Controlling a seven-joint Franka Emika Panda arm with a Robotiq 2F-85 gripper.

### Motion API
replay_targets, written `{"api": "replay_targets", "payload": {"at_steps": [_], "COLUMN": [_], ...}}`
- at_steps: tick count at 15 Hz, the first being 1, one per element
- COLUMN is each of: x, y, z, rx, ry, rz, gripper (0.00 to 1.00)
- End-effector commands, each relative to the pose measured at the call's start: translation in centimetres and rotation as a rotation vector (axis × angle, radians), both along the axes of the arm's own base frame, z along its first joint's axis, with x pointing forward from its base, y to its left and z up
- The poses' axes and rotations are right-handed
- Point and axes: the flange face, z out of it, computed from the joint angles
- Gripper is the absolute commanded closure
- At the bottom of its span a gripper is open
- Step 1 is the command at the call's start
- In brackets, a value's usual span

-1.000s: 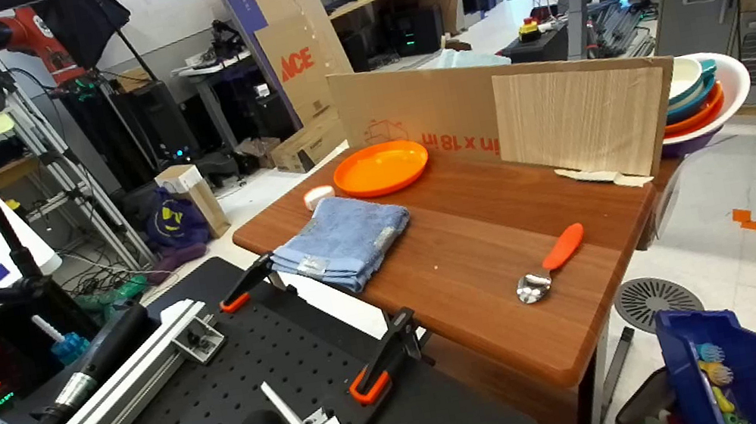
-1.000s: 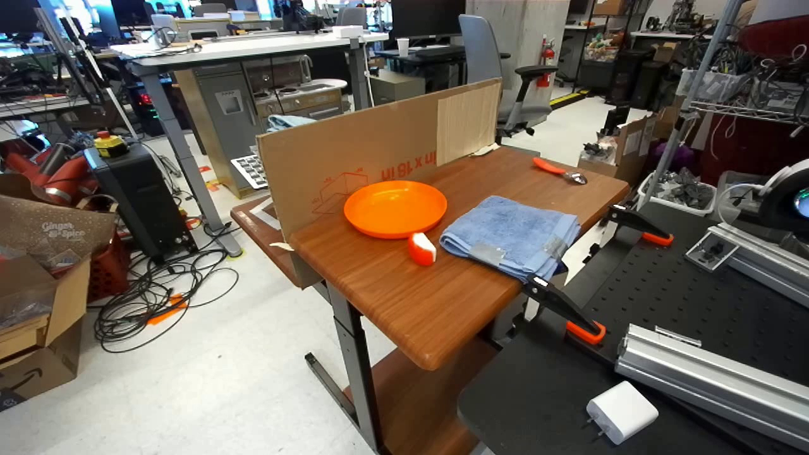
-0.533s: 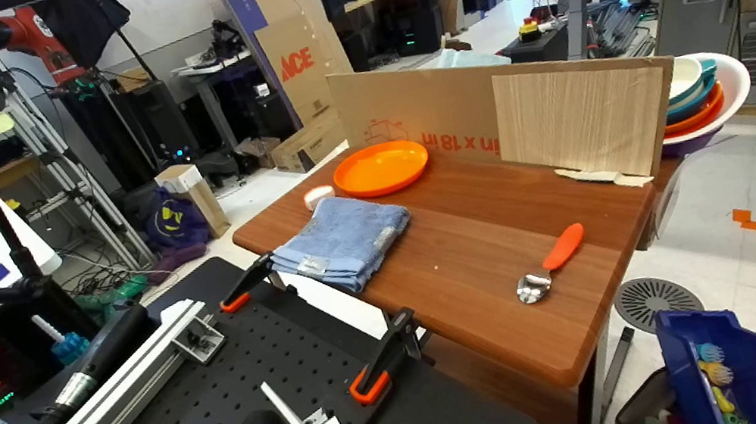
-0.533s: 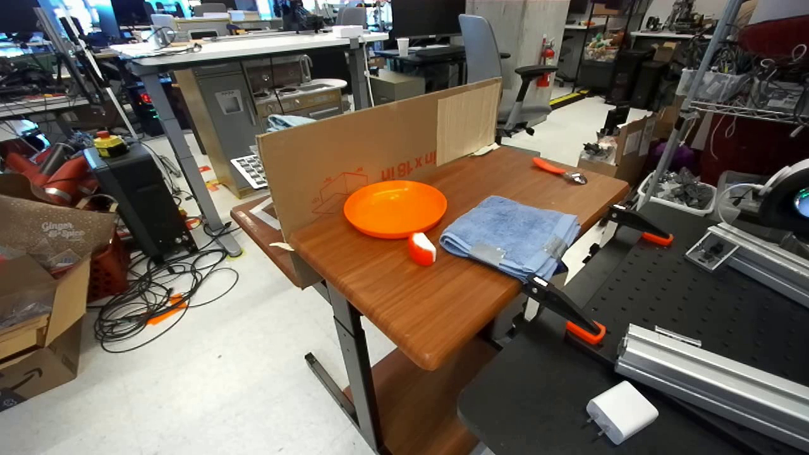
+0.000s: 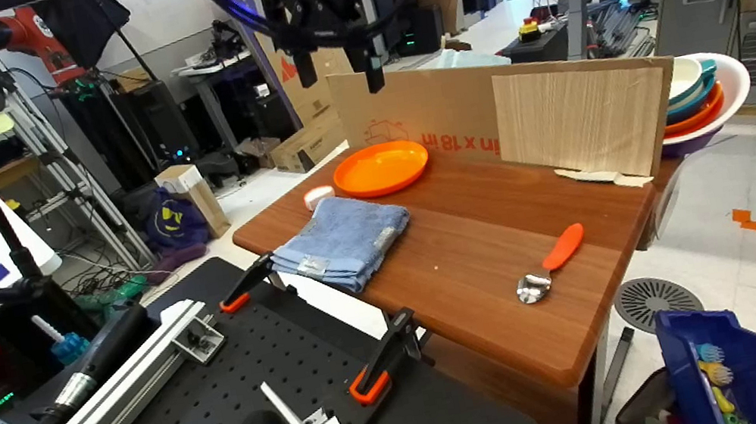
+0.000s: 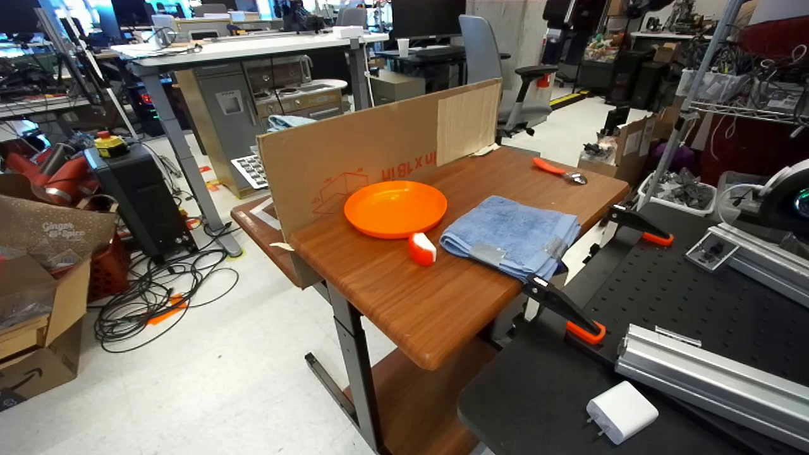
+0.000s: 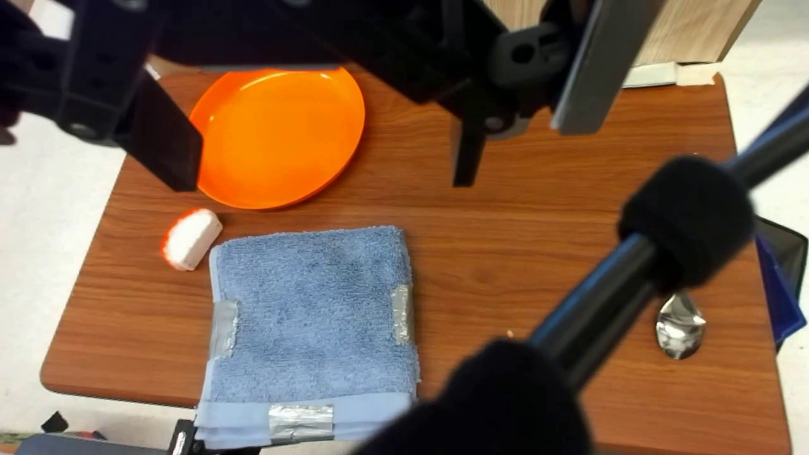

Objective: Put the white and orange object onto the orange plate

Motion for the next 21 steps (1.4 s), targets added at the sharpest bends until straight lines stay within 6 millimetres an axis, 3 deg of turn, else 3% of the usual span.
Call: {"api": "replay_targets", "payload": {"at_steps": [1, 6, 13, 21], "x": [0.8, 2.0, 3.1, 4.1], "y": [1.6, 4.3, 9.9, 16.4], "z": [-2.2, -5.8, -11.9, -16.4], "rx": [0.018, 0.061, 0.028, 0.027], "ry": [-0.039, -0.050, 0.003, 0.053], "rz": [-0.041, -0.086, -0.051, -0.042], "gripper": [0.00, 0.00, 0.00, 0.00]}}
